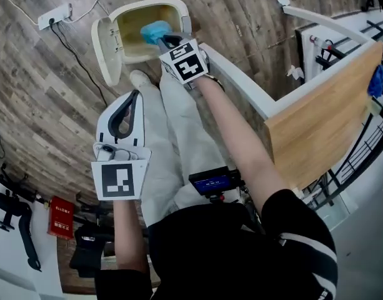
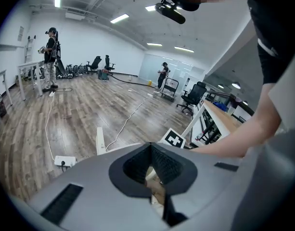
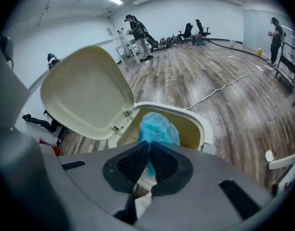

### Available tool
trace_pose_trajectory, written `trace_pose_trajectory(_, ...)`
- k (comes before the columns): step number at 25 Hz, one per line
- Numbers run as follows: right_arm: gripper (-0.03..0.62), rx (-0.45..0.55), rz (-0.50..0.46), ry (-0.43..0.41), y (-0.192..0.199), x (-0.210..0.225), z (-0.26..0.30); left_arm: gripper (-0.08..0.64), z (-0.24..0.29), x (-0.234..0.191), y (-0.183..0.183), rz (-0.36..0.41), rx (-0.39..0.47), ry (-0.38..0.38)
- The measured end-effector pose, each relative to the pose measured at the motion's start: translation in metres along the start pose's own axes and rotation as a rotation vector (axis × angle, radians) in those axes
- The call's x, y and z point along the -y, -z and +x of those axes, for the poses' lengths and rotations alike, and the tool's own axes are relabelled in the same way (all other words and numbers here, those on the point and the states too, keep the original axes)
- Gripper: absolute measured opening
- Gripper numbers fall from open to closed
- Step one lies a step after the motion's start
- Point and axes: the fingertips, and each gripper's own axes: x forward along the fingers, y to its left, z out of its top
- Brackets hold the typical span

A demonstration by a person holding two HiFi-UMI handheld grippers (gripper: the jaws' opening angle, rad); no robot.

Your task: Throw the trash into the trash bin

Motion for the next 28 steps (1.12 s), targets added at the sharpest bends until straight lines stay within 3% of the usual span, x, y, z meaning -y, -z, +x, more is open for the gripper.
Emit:
trace_pose_trajectory(4, 0.022, -0.143, -0.007, -0.022, 0.040, 0.004, 0.044, 0.006, 0.019, -0.007, 0.034, -0.063, -0.049, 0.017)
trace_pose_trajectory(6, 0.225, -0.176, 0.037, -0.063, 0.051, -0.002, 0.053, 0.006, 0.017, -0.009, 0.044, -0.103, -0.057, 0.021)
trace_pose_trajectory(10, 0.240, -0.191, 0.033, -0.069, 0.052, -0.015, 0.041, 0.006, 0.001, -0.008, 0.043, -0.109, -0.020, 0.032)
trace_pose_trajectory(14, 0.239, -0.137, -0.027, -0.043, 0.017, -0.022, 0.012, 0.006, -0.023, -0.001, 0.009, -0.075, 0.074, 0.050)
trace_pose_trajectory(15, 0.221, -0.111, -0.043, -0.028, 0.000, -0.021, 0.000, 0.006, -0.031, -0.001, -0.006, -0.060, 0.103, 0.043)
trace_pose_trajectory(17, -0.002, -0.026, -0.079, 0.020, -0.042, -0.020, -0.034, 0.006, -0.049, -0.001, -0.039, -0.031, 0.162, 0.022)
trace_pose_trajectory(21, -0.003, 0.169, -0.117, -0.014, -0.125, -0.052, -0.127, 0.006, -0.095, 0.006, -0.090, 0.024, 0.228, -0.015)
trace_pose_trajectory(25, -0.003, 0.376, -0.142, -0.053, -0.188, -0.098, -0.246, 0.006, -0.151, 0.028, -0.137, 0.020, 0.334, 0.001)
trace_pose_trajectory(28, -0.003, 0.589, -0.194, -0.043, -0.253, -0.124, -0.333, 0.006, -0.182, 0.027, -0.183, 0.108, 0.430, 0.022)
